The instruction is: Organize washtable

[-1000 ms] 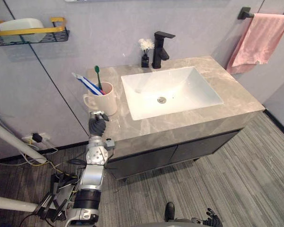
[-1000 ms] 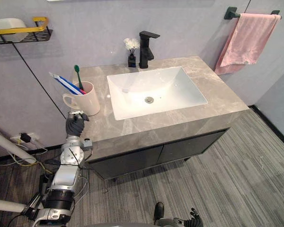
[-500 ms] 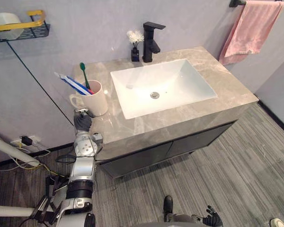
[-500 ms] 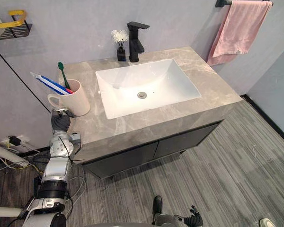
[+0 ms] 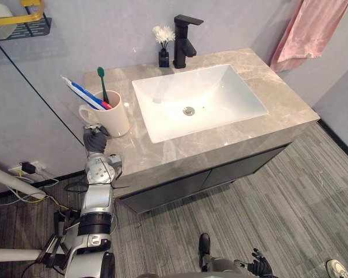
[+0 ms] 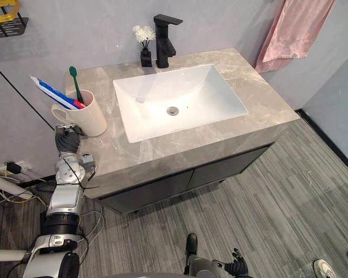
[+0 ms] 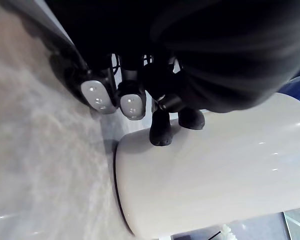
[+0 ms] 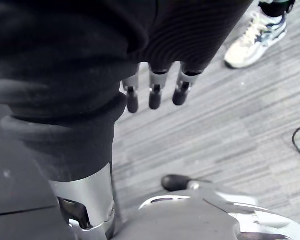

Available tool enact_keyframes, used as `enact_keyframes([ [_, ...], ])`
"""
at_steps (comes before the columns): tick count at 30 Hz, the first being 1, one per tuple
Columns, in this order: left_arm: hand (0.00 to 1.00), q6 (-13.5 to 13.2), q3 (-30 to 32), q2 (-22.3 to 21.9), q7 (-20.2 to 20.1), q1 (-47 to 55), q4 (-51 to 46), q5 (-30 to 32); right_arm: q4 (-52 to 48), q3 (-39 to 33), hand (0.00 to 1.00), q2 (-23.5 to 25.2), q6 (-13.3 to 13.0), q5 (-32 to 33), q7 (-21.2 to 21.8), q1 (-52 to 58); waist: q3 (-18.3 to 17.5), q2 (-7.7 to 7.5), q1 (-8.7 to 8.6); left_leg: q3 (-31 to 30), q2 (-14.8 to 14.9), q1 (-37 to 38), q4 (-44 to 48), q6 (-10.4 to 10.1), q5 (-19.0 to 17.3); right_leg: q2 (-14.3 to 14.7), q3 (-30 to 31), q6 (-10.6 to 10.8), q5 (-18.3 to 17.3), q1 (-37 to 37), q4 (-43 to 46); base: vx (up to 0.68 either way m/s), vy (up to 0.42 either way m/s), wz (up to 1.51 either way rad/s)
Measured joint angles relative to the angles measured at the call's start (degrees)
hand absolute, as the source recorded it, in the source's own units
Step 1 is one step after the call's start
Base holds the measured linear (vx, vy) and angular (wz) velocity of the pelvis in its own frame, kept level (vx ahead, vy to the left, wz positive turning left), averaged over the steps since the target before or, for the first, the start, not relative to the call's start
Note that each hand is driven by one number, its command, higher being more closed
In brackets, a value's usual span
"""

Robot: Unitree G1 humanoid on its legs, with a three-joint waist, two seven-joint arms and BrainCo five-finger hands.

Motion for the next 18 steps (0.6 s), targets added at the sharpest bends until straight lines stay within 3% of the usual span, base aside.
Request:
enact_keyframes([
  [18, 1.00, -0.5, -2.5, -0.5, -1.0, 1.2, -2.4, -0.4, -0.4, -0.1, 0.00, 0.1, -0.2, 0.0, 0.0, 0.2, 0.5, 0.04, 0.03, 0.3, -0.1, 0.1, 0.0, 0.1, -0.1, 0.1, 0.4, 0.0, 0.1, -0.1, 0.0, 0.00, 0.000, 0.00],
])
